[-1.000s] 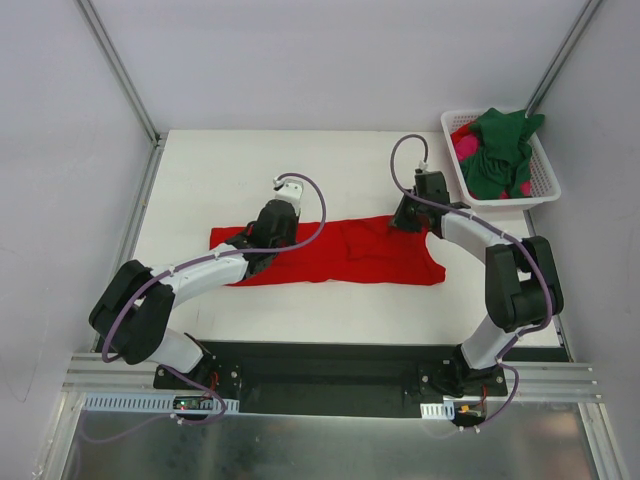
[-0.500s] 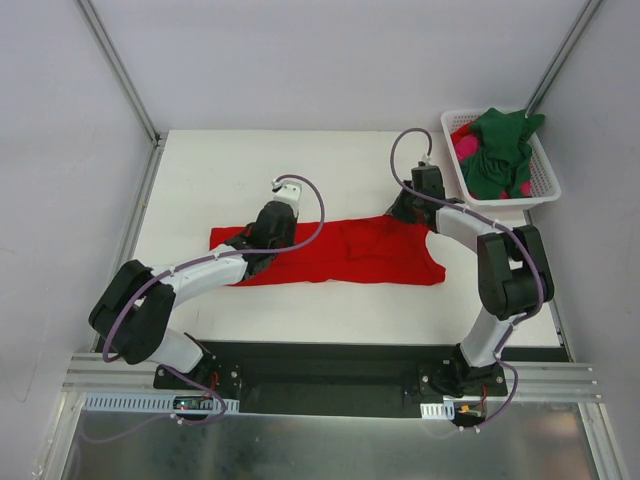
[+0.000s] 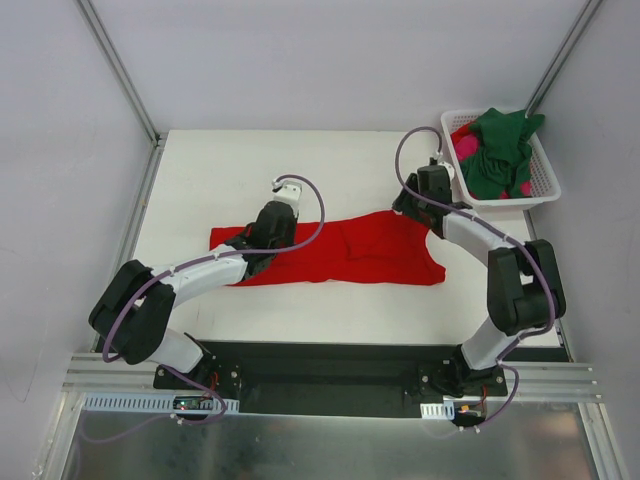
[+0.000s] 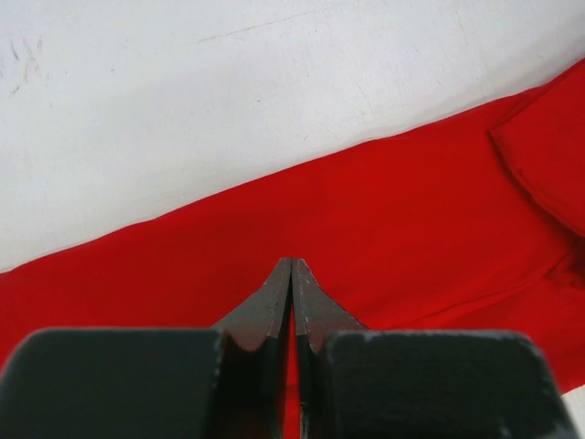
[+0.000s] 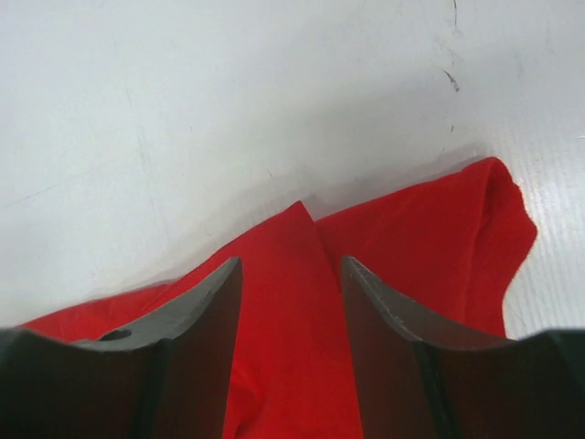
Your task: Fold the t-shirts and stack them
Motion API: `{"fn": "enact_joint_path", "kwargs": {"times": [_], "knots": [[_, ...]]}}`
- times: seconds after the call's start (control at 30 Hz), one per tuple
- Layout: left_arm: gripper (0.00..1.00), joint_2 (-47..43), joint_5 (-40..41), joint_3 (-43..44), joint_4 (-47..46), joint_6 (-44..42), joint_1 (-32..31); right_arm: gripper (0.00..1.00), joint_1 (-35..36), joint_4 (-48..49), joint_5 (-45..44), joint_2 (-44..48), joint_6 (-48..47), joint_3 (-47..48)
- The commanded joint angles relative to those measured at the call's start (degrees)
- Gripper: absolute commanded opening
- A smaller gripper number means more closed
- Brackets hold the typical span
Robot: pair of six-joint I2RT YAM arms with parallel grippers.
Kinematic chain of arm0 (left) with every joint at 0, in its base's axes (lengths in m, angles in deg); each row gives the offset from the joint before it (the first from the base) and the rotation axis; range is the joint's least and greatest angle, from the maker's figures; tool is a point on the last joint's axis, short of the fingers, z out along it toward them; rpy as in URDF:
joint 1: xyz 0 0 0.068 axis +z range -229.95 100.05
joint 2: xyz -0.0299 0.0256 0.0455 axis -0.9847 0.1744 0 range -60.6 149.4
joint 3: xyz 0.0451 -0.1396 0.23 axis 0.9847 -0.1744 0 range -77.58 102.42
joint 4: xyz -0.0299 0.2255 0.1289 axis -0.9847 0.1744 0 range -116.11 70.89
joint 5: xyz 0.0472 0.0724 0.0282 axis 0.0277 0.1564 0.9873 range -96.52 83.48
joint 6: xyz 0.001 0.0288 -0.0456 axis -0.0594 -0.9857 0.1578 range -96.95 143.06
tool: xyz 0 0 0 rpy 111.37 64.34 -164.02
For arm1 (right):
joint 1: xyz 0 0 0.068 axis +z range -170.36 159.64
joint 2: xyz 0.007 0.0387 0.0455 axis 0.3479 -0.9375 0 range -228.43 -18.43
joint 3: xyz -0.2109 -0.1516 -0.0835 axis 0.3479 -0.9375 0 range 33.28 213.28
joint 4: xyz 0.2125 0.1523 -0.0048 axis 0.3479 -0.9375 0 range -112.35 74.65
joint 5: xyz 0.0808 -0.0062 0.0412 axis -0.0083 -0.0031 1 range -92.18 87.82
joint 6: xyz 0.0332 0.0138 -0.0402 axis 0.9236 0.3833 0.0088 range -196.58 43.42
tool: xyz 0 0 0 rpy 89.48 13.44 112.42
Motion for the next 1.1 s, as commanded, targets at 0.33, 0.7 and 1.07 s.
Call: {"fn": "enact_joint_path", "kwargs": {"times": [0.33,0.7,1.07], "knots": [[0.06,3.3,-15.9,0.7,-5.8,8.8,-4.5,0.51,0.4,-9.6,5.5,17.9,-7.5,-11.1],[0.30,12.6,-18.1,0.6,-17.3,14.4,-11.2,0.52,0.3,-11.1,5.5,22.3,-9.4,-17.1],[0.30,14.1,-18.1,2.3,-18.9,13.9,-11.4,0.52,-0.2,-9.6,4.9,18.7,-11.2,-16.8]]}}
